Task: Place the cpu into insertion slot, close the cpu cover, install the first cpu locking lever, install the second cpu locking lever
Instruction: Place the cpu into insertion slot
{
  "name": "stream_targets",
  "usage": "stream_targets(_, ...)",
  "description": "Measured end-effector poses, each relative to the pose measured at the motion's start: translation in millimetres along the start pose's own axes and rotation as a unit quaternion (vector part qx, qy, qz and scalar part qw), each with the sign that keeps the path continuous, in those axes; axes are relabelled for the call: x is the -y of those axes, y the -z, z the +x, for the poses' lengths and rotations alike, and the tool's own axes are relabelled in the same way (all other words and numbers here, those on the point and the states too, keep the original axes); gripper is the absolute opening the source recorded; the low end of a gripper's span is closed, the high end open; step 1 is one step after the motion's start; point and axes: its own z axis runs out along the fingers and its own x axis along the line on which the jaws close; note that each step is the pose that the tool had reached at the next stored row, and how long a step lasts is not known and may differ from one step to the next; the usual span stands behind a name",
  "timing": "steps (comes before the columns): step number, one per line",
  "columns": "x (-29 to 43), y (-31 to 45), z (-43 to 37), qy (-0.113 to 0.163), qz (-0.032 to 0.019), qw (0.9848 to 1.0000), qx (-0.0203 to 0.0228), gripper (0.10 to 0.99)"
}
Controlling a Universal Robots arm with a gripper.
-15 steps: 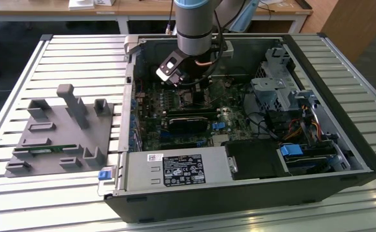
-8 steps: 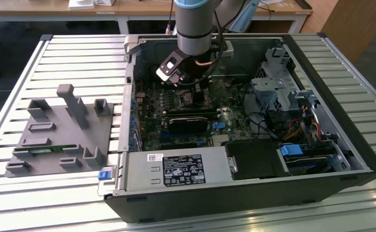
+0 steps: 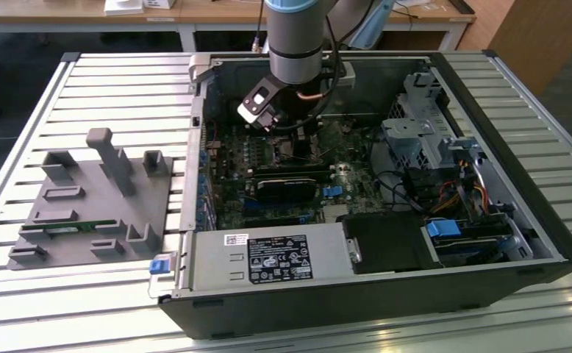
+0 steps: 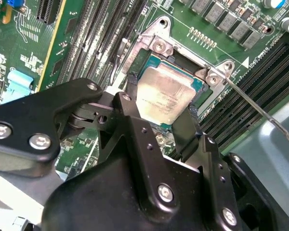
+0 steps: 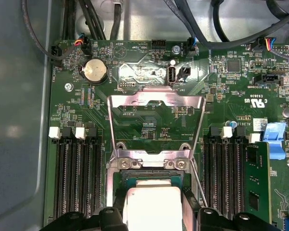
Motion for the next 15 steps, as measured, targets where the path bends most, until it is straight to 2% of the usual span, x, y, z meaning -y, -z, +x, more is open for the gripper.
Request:
stream_targets(7,-0.6,1.9,0.0,-0.002,0.0015,1.0000,-0.0017,0.533)
stream_targets(15,-2.8,1.0,0.0,-0.008,0.0018,1.0000,-0.0010,0.533)
